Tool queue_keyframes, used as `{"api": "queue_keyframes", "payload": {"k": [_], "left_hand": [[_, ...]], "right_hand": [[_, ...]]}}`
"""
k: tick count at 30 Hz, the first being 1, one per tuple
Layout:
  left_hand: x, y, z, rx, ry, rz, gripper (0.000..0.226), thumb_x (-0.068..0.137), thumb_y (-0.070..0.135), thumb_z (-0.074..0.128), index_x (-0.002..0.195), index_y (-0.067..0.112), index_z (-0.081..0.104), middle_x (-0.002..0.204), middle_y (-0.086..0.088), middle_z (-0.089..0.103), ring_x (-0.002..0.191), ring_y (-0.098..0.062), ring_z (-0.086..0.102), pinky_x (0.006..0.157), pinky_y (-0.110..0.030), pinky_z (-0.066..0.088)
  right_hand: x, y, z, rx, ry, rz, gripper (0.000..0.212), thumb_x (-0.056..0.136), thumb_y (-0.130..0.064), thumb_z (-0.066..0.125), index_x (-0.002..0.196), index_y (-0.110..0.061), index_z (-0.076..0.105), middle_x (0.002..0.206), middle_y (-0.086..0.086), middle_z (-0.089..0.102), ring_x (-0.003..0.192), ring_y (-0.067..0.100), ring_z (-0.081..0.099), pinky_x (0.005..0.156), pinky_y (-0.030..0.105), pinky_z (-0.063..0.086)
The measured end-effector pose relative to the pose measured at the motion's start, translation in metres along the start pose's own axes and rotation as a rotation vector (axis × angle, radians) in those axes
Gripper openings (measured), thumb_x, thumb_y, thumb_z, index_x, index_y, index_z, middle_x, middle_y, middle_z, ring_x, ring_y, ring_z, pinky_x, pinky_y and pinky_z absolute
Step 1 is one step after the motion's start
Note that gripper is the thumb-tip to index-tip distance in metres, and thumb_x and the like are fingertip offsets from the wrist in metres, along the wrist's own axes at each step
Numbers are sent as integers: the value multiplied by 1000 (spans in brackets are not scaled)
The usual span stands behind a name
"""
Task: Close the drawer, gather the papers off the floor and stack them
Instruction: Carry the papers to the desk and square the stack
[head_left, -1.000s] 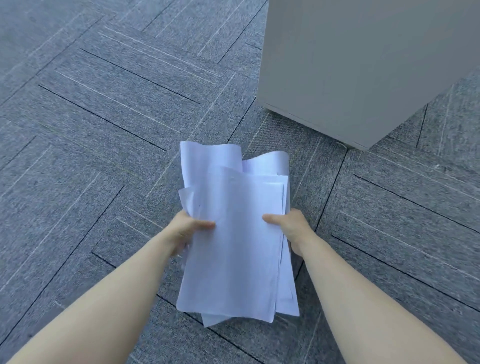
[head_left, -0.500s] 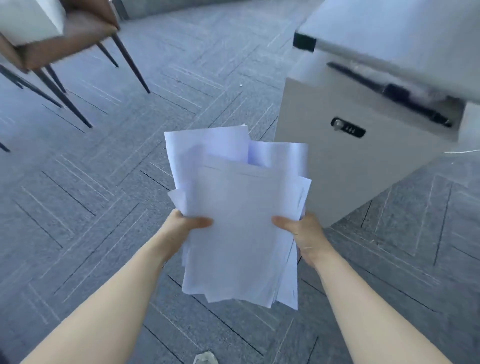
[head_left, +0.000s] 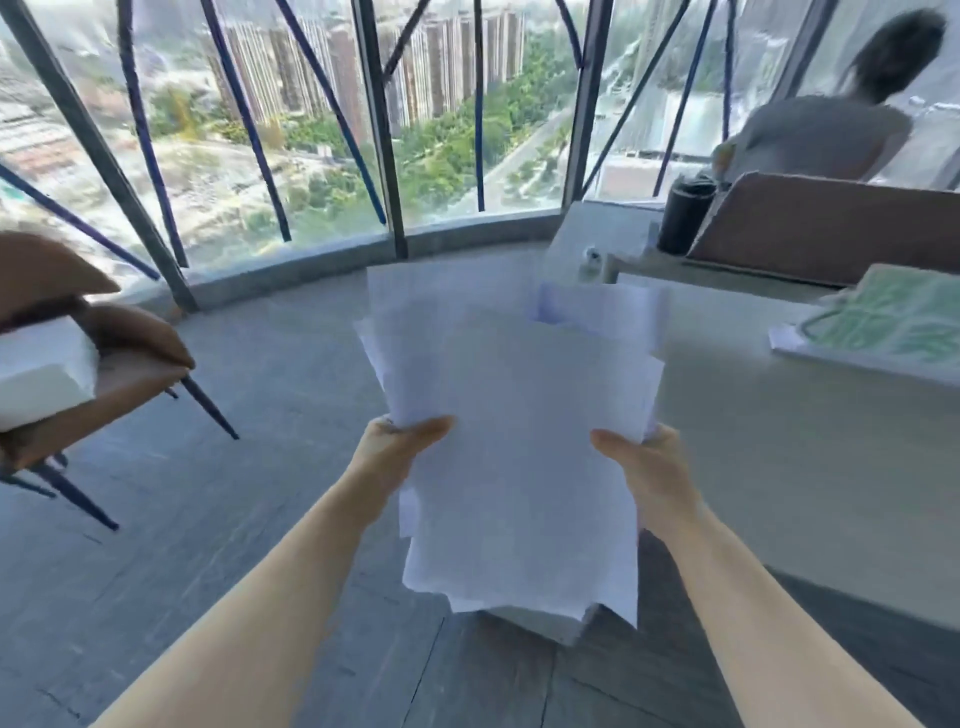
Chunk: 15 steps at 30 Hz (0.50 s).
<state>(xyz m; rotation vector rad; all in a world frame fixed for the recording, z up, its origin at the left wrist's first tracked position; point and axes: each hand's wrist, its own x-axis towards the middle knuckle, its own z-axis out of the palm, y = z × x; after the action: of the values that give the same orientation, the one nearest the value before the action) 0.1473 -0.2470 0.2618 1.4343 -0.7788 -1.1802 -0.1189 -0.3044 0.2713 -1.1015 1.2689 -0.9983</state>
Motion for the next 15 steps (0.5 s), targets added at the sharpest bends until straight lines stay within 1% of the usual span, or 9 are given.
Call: {"api": "queue_keyframes", "payload": {"k": [1,3,6,8,10,11,12,14,15], "left_hand": [[15,2,22,4,17,0,23,73,19,81,92,6,76,81,-6,79,69,-21,73,63,-29,59],[44,3,65,26,41,-24,21,68,25,84,82,13,75,70,0,76,59,-15,70,56,-26,55],[95,-4,133,44,28,-66,47,45,45,83,81,16,76,65,2,75,60,-18,67,63,-30,51],[130,-16,178,40,11,-120,50,60,45,80,96,11,74,63,5,75,60,-18,68,61,-28,51],[156,-34,218,12,-42,-224,29,81,33,75,100,12,71,76,0,79,66,-19,73,55,-27,55],[164,-46,234,26,-73,-295,26,81,30,76,101,14,70,85,-3,79,73,-22,75,56,-29,58],[172,-60,247,57,-101,-356,34,76,29,80,105,14,69,93,-7,79,80,-25,76,61,-34,61],[186,-87,268,131,-113,-424,58,62,25,82,115,10,65,104,-13,77,90,-32,75,76,-48,62],[192,-97,275,173,-76,-428,59,60,21,80,116,7,64,105,-15,76,91,-33,74,80,-51,61]], "right_hand": [[11,-6,-17,10,41,10,16,76,-3,72,74,-18,79,91,18,77,85,39,72,83,59,55],[41,-10,-53,10,97,13,17,80,4,69,82,-11,77,89,14,78,73,24,74,72,37,58],[100,-6,-111,-57,88,35,22,81,7,66,100,-3,72,81,6,75,47,3,65,49,17,52],[143,4,-148,-69,70,111,24,80,8,67,101,-1,72,81,8,73,47,4,66,48,17,53],[180,21,-183,-65,60,202,26,79,5,72,105,0,72,87,7,75,65,12,73,69,28,59],[195,30,-198,-67,51,268,29,78,0,75,106,1,72,93,10,75,76,19,73,79,35,58],[208,40,-213,-83,52,342,31,77,-5,77,107,1,71,99,12,74,83,24,72,82,38,56],[228,59,-237,-137,55,460,35,76,-11,79,108,-2,67,105,14,71,86,25,68,73,33,53],[236,69,-244,-149,63,490,40,76,-10,78,113,-3,62,109,15,69,88,26,67,70,32,51]]}}
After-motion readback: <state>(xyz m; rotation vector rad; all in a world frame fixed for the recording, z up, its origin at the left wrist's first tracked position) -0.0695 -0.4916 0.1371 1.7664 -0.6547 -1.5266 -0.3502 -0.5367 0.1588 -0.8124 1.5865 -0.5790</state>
